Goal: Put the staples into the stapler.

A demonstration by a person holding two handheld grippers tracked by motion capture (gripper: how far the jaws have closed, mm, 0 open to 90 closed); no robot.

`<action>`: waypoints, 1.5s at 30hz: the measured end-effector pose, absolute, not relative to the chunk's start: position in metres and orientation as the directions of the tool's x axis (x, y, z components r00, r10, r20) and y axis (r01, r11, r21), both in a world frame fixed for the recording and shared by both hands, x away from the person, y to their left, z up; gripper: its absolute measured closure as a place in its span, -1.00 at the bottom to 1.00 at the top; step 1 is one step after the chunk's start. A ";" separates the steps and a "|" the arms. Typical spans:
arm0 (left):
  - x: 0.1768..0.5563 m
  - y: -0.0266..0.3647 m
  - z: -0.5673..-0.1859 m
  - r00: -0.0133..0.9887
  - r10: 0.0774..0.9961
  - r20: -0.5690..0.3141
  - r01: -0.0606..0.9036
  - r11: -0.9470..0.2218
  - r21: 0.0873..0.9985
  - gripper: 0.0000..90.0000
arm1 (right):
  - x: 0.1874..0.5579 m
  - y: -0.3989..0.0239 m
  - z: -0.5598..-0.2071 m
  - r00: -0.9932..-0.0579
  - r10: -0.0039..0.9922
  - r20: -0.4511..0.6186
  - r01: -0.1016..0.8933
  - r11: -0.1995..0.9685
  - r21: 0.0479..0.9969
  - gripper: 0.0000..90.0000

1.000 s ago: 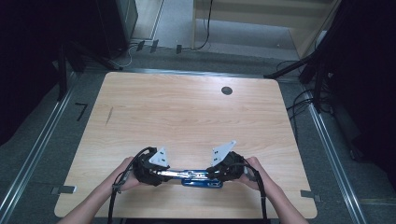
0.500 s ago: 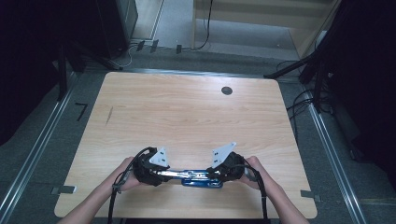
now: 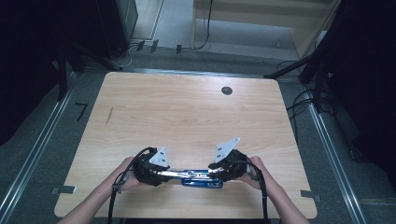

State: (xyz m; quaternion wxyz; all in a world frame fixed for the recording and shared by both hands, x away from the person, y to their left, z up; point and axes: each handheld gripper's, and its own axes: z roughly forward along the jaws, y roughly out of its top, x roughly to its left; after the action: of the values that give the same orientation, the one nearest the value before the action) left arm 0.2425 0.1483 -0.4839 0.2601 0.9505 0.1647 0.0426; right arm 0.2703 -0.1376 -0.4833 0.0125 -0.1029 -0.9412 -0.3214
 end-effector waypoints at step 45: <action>0.241 0.147 -0.484 0.945 0.328 0.010 0.276 -0.811 0.516 0.32 | 0.263 -0.145 -0.474 -0.843 0.516 0.152 0.508 0.671 0.541 -0.63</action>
State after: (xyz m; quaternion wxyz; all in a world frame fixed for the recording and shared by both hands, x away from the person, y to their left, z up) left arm 0.2410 0.1472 -0.4838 0.2632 0.9503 0.1589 0.0492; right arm 0.2629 -0.1446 -0.4743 -0.0068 -0.2800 -0.9139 -0.2937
